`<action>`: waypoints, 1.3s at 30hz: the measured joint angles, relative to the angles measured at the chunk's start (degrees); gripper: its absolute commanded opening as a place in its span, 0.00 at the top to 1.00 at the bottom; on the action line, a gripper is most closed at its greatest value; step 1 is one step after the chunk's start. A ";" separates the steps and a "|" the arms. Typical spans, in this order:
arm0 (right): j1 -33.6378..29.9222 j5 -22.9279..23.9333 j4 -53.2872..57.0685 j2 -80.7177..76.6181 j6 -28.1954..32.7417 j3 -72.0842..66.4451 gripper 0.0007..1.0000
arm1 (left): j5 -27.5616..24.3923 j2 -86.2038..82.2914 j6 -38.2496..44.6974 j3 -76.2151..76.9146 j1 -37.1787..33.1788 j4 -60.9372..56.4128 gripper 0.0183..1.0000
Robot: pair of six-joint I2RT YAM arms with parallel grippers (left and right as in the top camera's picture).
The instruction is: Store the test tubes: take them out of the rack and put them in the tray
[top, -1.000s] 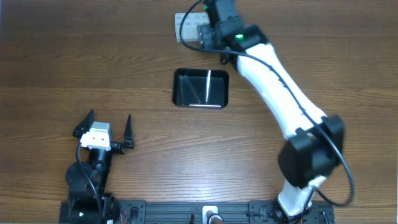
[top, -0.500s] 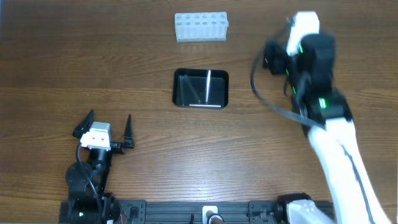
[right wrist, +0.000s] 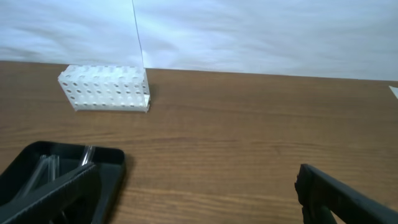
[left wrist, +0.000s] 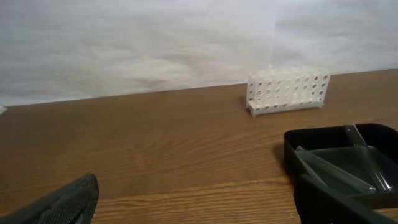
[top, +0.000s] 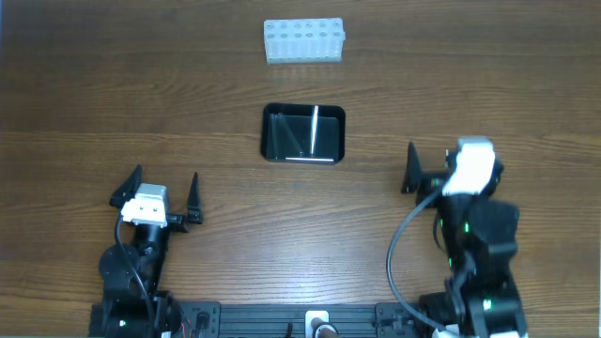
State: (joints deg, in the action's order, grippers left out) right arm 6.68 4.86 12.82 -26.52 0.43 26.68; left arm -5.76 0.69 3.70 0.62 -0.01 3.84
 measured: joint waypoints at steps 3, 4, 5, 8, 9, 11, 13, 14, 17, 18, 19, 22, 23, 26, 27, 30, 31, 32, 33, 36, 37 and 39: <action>-0.02 0.00 -0.33 7.10 -0.02 -4.28 0.01 | -0.02 0.00 0.00 0.00 0.00 -0.02 0.00; -0.15 -0.02 -0.81 9.20 0.00 -5.73 0.01 | 0.00 0.00 0.00 0.00 0.00 0.00 0.00; -0.42 0.00 -1.29 11.54 -0.13 -7.52 0.01 | 0.00 0.00 0.00 0.00 0.00 0.00 0.00; -1.51 -0.02 -3.63 15.74 -0.26 -11.96 0.01 | -0.02 0.00 0.00 0.00 0.00 0.00 0.00; -1.92 -0.02 -4.81 16.90 -0.37 -13.57 0.01 | -0.02 0.00 0.00 0.00 0.00 0.00 0.00; -2.58 -0.04 -7.26 19.10 -0.44 -17.25 0.01 | -0.02 0.00 0.00 0.00 0.00 0.00 0.00; -2.80 -0.02 -8.72 20.65 -0.39 -20.00 0.01 | -0.02 0.00 -0.02 0.00 0.00 0.00 0.00; -2.84 -0.02 -9.14 21.40 -0.39 -21.33 0.01 | 0.00 0.00 0.00 0.00 0.00 0.00 0.00; -2.89 0.15 -9.18 23.76 -0.22 -24.76 0.01 | 0.00 0.00 0.00 0.00 0.00 0.00 0.00; -2.91 0.28 -8.61 24.59 -0.17 -25.55 0.01 | 0.00 0.00 -0.02 0.00 0.00 0.00 0.00; -2.91 0.42 -8.83 25.00 -0.17 -25.90 0.01 | -0.02 0.00 0.00 0.00 0.00 0.00 0.00; -2.86 0.90 -9.03 25.59 0.35 -25.90 0.01 | -0.02 0.00 0.00 0.00 0.00 0.00 0.00; -2.75 1.11 -9.05 25.62 0.92 -25.90 0.01 | 0.00 0.00 0.00 0.00 0.00 0.00 0.00; -2.36 1.29 -9.05 25.62 1.79 -25.90 0.01 | 0.00 0.00 0.00 0.00 0.00 0.00 0.00; -2.14 1.29 -9.05 25.62 2.12 -25.90 0.01 | 0.00 0.00 0.00 0.00 0.00 0.00 0.00; -1.57 1.29 -9.05 25.62 3.04 -25.90 0.01 | 0.00 0.00 0.00 0.00 0.00 0.00 0.00; -1.46 1.29 -9.05 25.62 3.19 -25.90 0.01 | 0.00 0.00 0.00 0.00 0.00 0.00 0.00; -1.40 1.29 -9.05 25.62 3.32 -25.90 0.01 | 0.00 0.00 0.00 0.00 0.00 0.00 0.00; -1.38 1.29 -9.05 25.62 3.48 -25.90 0.01 | 0.00 0.00 0.00 0.00 0.00 0.00 0.00; -1.38 1.29 -9.05 25.62 3.89 -25.90 0.01 | 0.00 0.00 0.00 0.00 0.00 0.00 0.00; -1.38 1.29 -9.05 25.62 3.96 -25.90 0.01 | -0.02 0.00 0.00 0.00 0.00 0.00 0.00; -1.38 1.29 -9.05 25.62 4.11 -25.90 0.01 | 0.00 0.00 0.00 0.00 0.00 0.00 0.00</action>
State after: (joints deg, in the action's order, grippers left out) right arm 5.30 6.15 3.77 -0.91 4.54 0.78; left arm -5.76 0.69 3.70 0.62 -0.01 3.84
